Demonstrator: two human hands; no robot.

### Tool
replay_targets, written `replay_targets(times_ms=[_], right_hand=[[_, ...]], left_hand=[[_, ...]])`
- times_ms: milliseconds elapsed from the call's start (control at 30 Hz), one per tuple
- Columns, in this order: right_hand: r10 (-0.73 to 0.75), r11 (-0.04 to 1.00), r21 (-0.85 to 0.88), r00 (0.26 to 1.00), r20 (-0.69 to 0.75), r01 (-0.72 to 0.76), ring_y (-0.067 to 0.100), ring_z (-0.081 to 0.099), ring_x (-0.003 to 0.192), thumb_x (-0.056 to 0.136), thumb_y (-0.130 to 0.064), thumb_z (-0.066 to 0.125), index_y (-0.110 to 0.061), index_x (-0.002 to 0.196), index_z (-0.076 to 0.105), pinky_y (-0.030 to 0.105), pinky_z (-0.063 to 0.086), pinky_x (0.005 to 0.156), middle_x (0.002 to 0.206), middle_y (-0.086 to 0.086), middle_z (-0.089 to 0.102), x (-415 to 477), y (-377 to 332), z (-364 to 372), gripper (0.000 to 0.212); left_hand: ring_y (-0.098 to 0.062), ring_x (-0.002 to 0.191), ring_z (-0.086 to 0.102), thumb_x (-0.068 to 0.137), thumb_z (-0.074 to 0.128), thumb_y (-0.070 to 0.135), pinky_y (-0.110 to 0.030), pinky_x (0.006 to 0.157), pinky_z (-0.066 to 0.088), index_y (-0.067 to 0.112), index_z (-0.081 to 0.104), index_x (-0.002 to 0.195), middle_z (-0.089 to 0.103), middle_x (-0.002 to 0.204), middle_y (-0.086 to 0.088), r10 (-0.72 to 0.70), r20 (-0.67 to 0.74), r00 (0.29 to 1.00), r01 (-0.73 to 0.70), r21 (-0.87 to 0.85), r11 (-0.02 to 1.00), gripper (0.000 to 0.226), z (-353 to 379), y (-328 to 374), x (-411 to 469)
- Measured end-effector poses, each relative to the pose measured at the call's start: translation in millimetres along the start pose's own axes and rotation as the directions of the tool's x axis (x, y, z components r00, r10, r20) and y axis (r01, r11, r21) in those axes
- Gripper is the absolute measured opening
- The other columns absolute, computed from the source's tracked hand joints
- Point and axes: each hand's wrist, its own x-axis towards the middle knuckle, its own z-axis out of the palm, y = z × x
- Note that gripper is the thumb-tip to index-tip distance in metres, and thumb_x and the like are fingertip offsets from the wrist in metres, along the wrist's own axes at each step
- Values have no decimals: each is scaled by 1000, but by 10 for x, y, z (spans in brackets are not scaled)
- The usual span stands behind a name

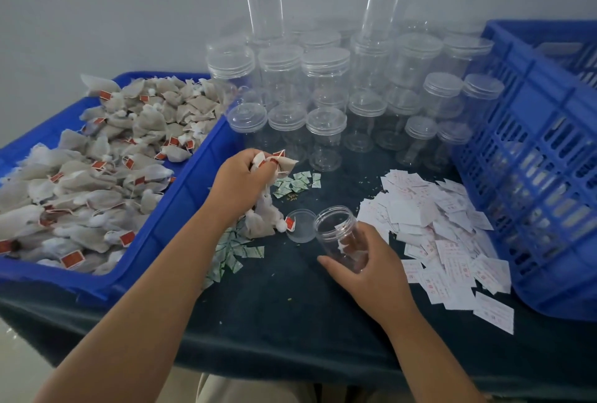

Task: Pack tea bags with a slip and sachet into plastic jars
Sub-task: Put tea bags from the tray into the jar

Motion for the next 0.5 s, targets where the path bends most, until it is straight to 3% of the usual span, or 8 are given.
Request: replay_targets(times_ms=[100,167,333,500], right_hand=[[3,1000,-21,1000,20,-2,-8,70,101,66,-78,78,-45,122,60,21,56,82,113,-27,71,4,14,9,67],[4,999,-32,1000,28,-3,-8,69,103,66,-80,78,-45,122,60,21,57,83,114,-28,71,9,19,15,69],[-13,1000,-19,999,32,14,-5,70,100,70,-78,80,-46,120,58,26,60,81,115,-28,70,15,27,18,63],[-41,999,-7,999,18,41,0,68,101,70,-80,79,-47,121,57,22,55,77,115,-27,68,-13,12,-5,65]], left_hand=[[2,62,55,99,63,37,-21,59,46,30,72,92,67,76,11,79,51,996,-78,-29,997,13,-55,136,-84],[2,61,55,99,65,34,-14,55,45,32,73,91,68,77,9,139,160,977,-131,-60,990,11,-100,257,-140],[-2,65,60,96,69,32,-17,59,46,30,74,91,70,81,8,212,583,784,-339,116,934,7,-13,519,-257],[0,75,64,90,75,39,-12,61,46,32,74,89,69,86,20,145,663,734,-397,247,884,8,129,545,-259]])
